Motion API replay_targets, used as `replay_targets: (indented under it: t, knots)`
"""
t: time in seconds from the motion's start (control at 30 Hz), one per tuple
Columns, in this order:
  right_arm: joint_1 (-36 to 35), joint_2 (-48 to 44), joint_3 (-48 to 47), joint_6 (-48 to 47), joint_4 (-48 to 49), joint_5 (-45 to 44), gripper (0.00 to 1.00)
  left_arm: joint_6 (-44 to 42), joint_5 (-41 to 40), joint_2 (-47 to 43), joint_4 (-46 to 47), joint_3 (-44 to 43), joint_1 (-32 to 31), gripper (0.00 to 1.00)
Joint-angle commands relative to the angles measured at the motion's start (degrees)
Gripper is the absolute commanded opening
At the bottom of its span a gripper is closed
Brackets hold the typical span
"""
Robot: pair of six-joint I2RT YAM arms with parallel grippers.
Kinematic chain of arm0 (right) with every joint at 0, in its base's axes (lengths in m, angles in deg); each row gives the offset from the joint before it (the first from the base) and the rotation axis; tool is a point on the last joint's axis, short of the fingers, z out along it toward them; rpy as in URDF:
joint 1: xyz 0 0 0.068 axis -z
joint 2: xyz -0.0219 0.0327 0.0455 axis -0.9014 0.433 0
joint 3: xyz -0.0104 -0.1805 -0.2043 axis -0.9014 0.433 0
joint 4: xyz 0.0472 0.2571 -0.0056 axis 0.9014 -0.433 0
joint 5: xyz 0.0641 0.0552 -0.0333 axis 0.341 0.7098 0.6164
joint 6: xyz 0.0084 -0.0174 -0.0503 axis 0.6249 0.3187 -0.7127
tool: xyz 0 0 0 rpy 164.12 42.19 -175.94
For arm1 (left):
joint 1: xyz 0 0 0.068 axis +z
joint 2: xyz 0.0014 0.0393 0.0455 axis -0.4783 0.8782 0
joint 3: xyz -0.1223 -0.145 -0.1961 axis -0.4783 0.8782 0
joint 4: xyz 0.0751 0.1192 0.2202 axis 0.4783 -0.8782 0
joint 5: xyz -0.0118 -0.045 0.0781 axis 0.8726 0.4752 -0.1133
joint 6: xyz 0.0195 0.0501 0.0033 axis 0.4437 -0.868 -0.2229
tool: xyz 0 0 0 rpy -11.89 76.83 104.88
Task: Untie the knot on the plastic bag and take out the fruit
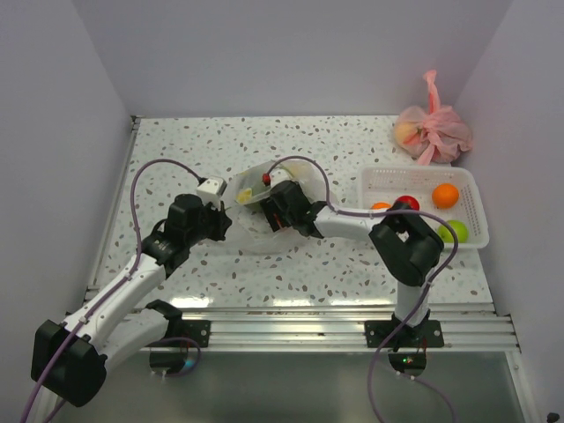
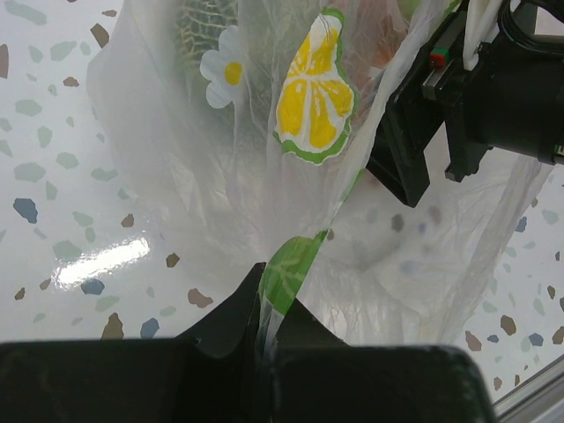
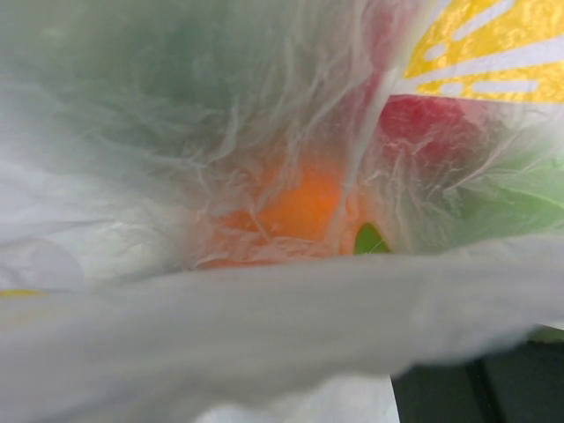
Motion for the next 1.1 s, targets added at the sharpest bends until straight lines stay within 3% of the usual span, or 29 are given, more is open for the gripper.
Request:
replay_targets:
  t: [0.0, 0.13, 0.27, 0.67, 0.93, 1.07]
  knots:
    - [0.26, -3.6, 1.65, 0.08, 3.54, 2.76, 0.54, -1.28, 0.27, -0.23, 3.2, 0.0, 0.32, 0.0]
    - [0.18, -8.34, 3.32, -0.27, 3.28, 7.85, 0.42, -1.02, -1.83, -0.15, 2.67, -0.08, 0.32, 0.0]
    - [0.18, -13.26, 5.08, -0.1, 2.14, 14.88, 0.37, -0.84, -3.77, -0.15, 2.41, -0.09, 0.32, 0.0]
    - [-0.18, -27.77, 1.49, 0.87, -4.01, 23.77, 0.37, -0.49, -6.93, 1.0, 1.35, -0.52, 0.32, 0.0]
    - [-0.17, -36.99, -5.28, -1.5, -9.37, 18.25, 0.39, -0.4, -7.2, 1.08, 1.26, -0.61, 0.32, 0.0]
    - [0.96, -39.99, -5.99, -6.59, -13.32, 2.04, 0.4, -0.31, -7.2, 1.0, 1.09, -0.53, 0.32, 0.0]
